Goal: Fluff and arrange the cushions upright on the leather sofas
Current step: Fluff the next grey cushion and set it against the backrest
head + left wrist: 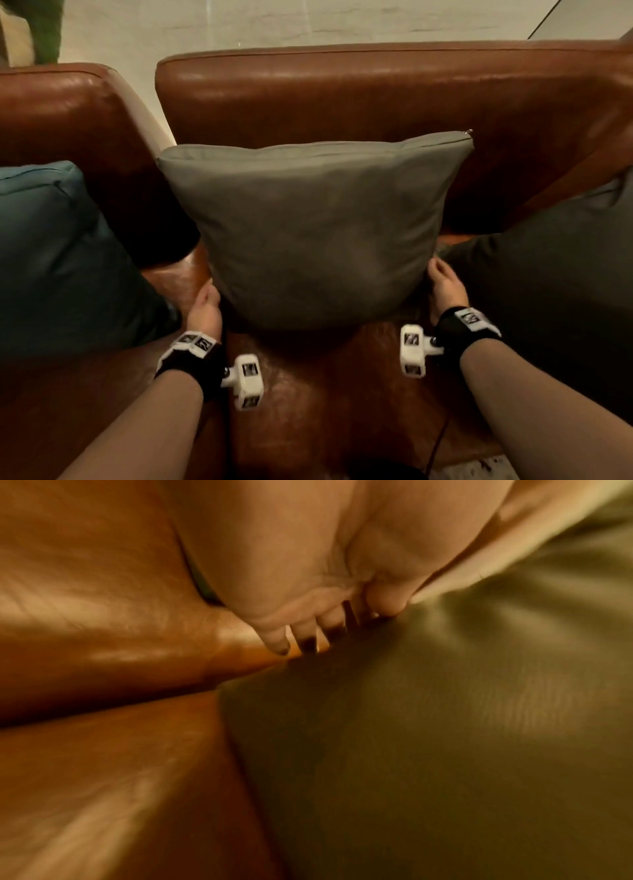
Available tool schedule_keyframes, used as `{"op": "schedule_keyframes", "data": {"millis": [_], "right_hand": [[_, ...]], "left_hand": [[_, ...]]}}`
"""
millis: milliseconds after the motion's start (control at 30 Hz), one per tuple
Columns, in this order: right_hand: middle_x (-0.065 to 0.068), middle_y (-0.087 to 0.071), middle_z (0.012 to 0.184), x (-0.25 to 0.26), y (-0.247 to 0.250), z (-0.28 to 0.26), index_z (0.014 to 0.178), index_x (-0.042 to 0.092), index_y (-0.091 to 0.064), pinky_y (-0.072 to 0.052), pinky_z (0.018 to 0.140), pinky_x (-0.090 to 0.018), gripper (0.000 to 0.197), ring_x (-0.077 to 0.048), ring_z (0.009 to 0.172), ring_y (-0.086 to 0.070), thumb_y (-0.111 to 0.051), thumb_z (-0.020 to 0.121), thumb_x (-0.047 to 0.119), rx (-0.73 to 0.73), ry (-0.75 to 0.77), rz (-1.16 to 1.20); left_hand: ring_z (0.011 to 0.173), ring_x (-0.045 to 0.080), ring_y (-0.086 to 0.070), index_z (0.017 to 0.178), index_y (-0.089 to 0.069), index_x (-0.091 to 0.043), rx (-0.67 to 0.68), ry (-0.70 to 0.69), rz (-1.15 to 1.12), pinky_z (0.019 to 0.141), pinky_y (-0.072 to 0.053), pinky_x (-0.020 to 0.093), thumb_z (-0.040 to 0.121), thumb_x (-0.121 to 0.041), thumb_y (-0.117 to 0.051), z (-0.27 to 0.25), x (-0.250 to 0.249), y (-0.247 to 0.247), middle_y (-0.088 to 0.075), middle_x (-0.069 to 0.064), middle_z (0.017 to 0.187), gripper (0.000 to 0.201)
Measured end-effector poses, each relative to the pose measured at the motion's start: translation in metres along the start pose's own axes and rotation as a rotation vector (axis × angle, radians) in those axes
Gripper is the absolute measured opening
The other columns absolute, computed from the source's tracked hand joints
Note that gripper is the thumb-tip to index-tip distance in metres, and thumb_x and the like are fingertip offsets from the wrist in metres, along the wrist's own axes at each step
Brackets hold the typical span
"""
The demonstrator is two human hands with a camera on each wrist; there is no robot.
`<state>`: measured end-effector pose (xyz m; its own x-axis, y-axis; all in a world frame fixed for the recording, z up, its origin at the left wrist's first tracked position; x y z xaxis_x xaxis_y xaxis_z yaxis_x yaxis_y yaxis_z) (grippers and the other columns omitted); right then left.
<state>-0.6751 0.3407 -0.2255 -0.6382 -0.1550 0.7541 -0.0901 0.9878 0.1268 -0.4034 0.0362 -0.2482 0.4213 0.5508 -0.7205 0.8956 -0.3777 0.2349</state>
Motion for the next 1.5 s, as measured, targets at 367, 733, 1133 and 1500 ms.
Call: {"op": "schedule_keyframes", "data": {"millis": [367, 733, 1133, 1500], "right_hand": [[-0.003, -0.068, 0.115, 0.003, 0.003, -0.005, 0.122, 0.019, -0.068, -0.040, 0.090, -0.023, 0.033, -0.018, 0.112, -0.060, -0.054, 0.097, 0.036, -0.203, 0.160, -0.340], [-0.007, -0.071, 0.114, -0.008, 0.013, 0.010, 0.118, 0.018, -0.071, -0.043, 0.088, -0.026, 0.036, -0.025, 0.112, -0.063, -0.073, 0.084, 0.033, -0.277, 0.059, -0.602], [-0.011, -0.071, 0.114, -0.043, 0.027, 0.015, 0.119, 0.017, -0.069, -0.049, 0.098, -0.038, 0.033, -0.028, 0.109, -0.064, -0.069, 0.088, 0.027, -0.192, 0.023, -0.749], [-0.010, -0.068, 0.115, -0.009, 0.014, 0.002, 0.110, 0.015, -0.067, -0.043, 0.086, -0.030, 0.024, -0.031, 0.112, -0.060, -0.067, 0.086, 0.021, -0.354, 0.125, -0.733]], "left_hand": [[0.111, 0.025, -0.060, 0.123, -0.066, -0.016, -0.188, -0.058, 0.152, 0.089, -0.039, 0.025, 0.095, -0.024, -0.061, -0.005, -0.008, -0.003, -0.067, 0.010, 0.116, 0.029], [0.101, 0.029, -0.063, 0.112, -0.068, -0.007, -0.115, 0.031, 0.443, 0.085, -0.043, 0.030, 0.090, -0.021, -0.069, 0.013, 0.035, 0.009, -0.070, 0.015, 0.115, 0.026], [0.109, 0.034, -0.065, 0.101, -0.071, -0.031, -0.027, 0.004, 0.547, 0.097, -0.050, 0.038, 0.084, -0.029, -0.069, 0.020, 0.056, 0.018, -0.070, 0.014, 0.111, 0.018], [0.105, 0.040, -0.056, 0.102, -0.048, -0.009, -0.166, -0.134, 0.664, 0.089, -0.043, 0.043, 0.089, -0.004, -0.053, 0.000, 0.001, 0.005, -0.057, 0.021, 0.117, 0.015]]}}
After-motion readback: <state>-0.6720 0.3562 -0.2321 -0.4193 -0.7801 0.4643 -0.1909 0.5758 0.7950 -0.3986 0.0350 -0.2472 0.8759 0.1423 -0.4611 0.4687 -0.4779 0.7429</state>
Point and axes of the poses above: each hand's wrist, its own z-axis towards the middle knuckle, its own y-axis out of the back of the hand, x = y × z, the point moved 3 cm from there along z, towards the middle knuckle
